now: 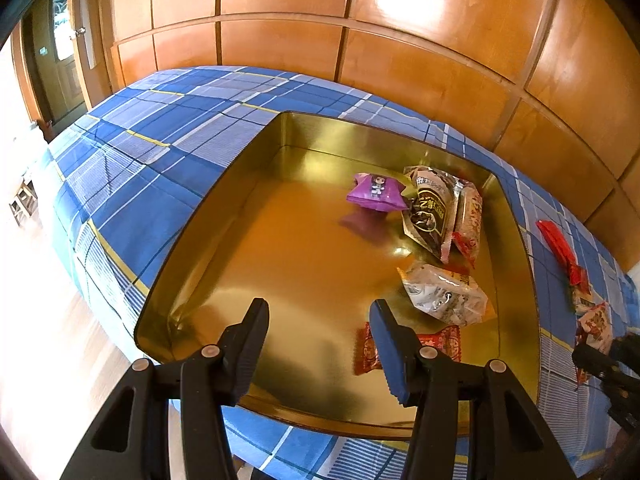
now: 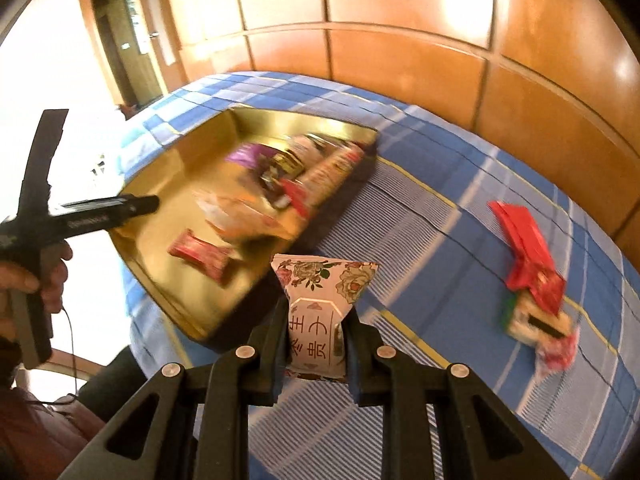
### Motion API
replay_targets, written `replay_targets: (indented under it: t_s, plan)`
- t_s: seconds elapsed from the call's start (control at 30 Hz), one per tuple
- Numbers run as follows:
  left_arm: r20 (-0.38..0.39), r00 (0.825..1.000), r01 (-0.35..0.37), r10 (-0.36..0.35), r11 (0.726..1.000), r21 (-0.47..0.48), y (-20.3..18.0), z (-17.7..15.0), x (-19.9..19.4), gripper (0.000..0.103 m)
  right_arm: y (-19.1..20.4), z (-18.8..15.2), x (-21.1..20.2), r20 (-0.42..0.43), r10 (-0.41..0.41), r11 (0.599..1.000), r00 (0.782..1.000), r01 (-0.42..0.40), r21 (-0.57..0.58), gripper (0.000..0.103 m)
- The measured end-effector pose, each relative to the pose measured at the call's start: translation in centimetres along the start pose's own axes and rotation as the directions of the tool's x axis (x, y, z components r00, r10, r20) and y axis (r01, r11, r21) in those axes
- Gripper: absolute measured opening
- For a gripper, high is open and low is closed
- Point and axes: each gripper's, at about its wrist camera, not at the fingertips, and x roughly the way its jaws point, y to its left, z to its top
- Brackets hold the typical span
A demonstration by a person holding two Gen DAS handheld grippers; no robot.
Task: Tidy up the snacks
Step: 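Carry the floral pastry into the gold tray and release it with the right tool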
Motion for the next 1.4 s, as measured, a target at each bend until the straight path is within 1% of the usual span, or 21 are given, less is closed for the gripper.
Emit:
replay_targets:
  t_s: [0.27,0.47,0.63,0.83,0.97,1.07,1.13,1.3,1.4]
  plan:
    - [0.005,1.0,-0.007,0.007,1.0,-0.007,0.5,-0.1,-0.1,0.053,3.9,2.8,0.4,0.028,0.063,0.995,0.998,-0.06,-0.078,0.024]
    - [0.009,1.0,-0.012,0.013,1.0,-0.015,0.9,-0.1,-0.2,0.053,6.3,3.8,2.1,0.005,0.086,0.987,0.996,-0.084,-0.139,0.024]
    - [0.005,1.0,-0.02,0.02,1.0,-0.023,1.4,-0.2,0.0,0.053,7.0,4.4,3.5,-0.027,0.088,0.984,0.996,-0.091,-0.153,0.024]
    - [-0.001,1.0,-0.017,0.017,1.0,-0.021,1.3,-0.4,0.2,0.053,7.3,4.0,5.9,-0.087,0.059,0.987,0.994,-0.071,-0.142,0.025]
    - [-0.005,1.0,-0.018,0.018,1.0,-0.019,1.4,-0.5,0.3,0.053,7.2,3.5,6.6,-0.105,0.045,0.987,0.993,-0.06,-0.148,0.025]
    - [-0.005,1.0,-0.018,0.018,1.0,-0.021,1.4,-0.5,0.4,0.053,6.9,3.4,6.7,-0.106,0.041,0.989,0.994,-0.055,-0.135,0.025]
    - [-0.004,1.0,-0.018,0.018,1.0,-0.019,1.3,-0.5,0.3,0.053,6.6,3.4,6.7,-0.105,0.035,0.991,0.994,-0.048,-0.122,0.028]
    - [0.003,1.0,-0.018,0.018,1.0,-0.011,1.2,-0.6,0.1,0.053,6.9,3.2,6.7,-0.107,0.019,0.99,0.994,-0.034,-0.136,0.029]
    - [0.005,1.0,-0.017,0.017,1.0,-0.01,1.1,-0.6,0.0,0.053,7.2,3.1,6.5,-0.09,0.002,0.988,0.996,-0.016,-0.154,0.022]
